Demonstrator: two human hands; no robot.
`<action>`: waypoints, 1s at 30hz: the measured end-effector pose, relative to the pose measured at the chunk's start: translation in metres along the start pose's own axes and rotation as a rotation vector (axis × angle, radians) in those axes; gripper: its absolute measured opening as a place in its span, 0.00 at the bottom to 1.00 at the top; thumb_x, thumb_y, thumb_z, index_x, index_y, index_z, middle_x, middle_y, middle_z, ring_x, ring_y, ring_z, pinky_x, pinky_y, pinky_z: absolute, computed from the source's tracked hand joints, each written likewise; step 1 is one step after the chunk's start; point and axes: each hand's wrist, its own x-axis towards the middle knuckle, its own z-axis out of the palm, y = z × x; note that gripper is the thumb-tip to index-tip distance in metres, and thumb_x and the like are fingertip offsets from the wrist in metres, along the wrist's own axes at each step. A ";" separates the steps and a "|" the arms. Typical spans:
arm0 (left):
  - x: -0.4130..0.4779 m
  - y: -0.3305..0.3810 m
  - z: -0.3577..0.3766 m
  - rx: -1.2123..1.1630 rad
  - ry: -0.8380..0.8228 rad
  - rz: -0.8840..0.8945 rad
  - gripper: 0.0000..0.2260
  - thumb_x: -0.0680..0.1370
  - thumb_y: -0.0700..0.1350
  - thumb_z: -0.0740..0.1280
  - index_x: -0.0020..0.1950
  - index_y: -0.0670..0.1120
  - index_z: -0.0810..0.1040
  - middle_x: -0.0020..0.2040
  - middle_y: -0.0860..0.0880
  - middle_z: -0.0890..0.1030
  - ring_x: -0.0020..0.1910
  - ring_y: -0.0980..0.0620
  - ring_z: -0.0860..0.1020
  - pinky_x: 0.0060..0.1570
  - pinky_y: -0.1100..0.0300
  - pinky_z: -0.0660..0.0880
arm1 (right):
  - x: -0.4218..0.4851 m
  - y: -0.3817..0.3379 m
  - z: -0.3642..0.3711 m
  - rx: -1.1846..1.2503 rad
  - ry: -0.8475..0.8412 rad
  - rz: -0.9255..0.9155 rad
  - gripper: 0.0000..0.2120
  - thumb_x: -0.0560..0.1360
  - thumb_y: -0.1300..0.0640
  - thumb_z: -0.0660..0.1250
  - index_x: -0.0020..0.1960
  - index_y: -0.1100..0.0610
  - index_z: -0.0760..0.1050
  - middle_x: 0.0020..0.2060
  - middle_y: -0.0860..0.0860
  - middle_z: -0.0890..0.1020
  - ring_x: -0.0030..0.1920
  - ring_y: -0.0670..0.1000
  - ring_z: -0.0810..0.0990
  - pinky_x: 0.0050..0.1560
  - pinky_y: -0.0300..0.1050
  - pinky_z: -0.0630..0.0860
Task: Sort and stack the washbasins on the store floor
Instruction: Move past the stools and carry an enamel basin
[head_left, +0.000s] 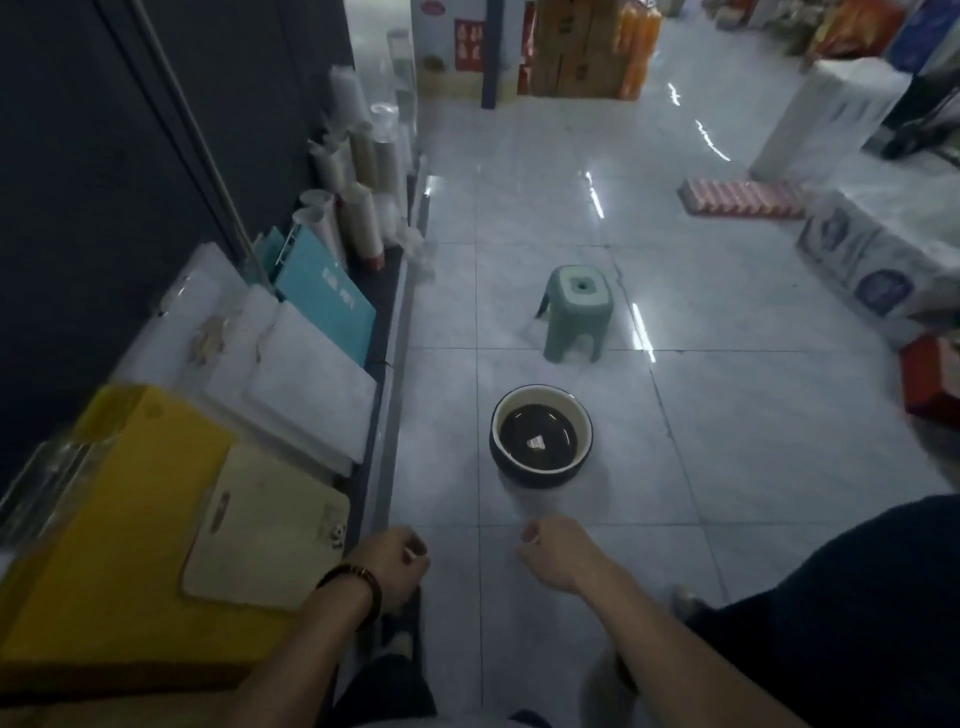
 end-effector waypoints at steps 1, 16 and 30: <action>0.029 0.009 -0.012 0.019 -0.010 0.020 0.09 0.81 0.54 0.66 0.59 0.55 0.80 0.56 0.53 0.83 0.52 0.55 0.81 0.53 0.61 0.79 | 0.022 -0.003 -0.012 0.009 0.001 0.023 0.18 0.81 0.51 0.64 0.63 0.62 0.82 0.60 0.59 0.85 0.60 0.58 0.83 0.62 0.51 0.80; 0.382 0.174 -0.171 0.365 -0.368 0.123 0.13 0.81 0.57 0.66 0.62 0.54 0.80 0.58 0.50 0.80 0.54 0.50 0.79 0.53 0.58 0.78 | 0.234 0.004 -0.166 0.440 0.088 0.369 0.19 0.84 0.53 0.64 0.68 0.66 0.77 0.62 0.62 0.82 0.62 0.59 0.80 0.62 0.49 0.76; 0.696 0.192 -0.060 0.069 -0.390 -0.340 0.13 0.80 0.44 0.72 0.63 0.44 0.76 0.51 0.43 0.80 0.51 0.38 0.82 0.52 0.43 0.83 | 0.542 0.178 -0.145 0.830 0.022 0.690 0.24 0.85 0.49 0.64 0.75 0.63 0.71 0.70 0.62 0.78 0.59 0.57 0.78 0.54 0.45 0.74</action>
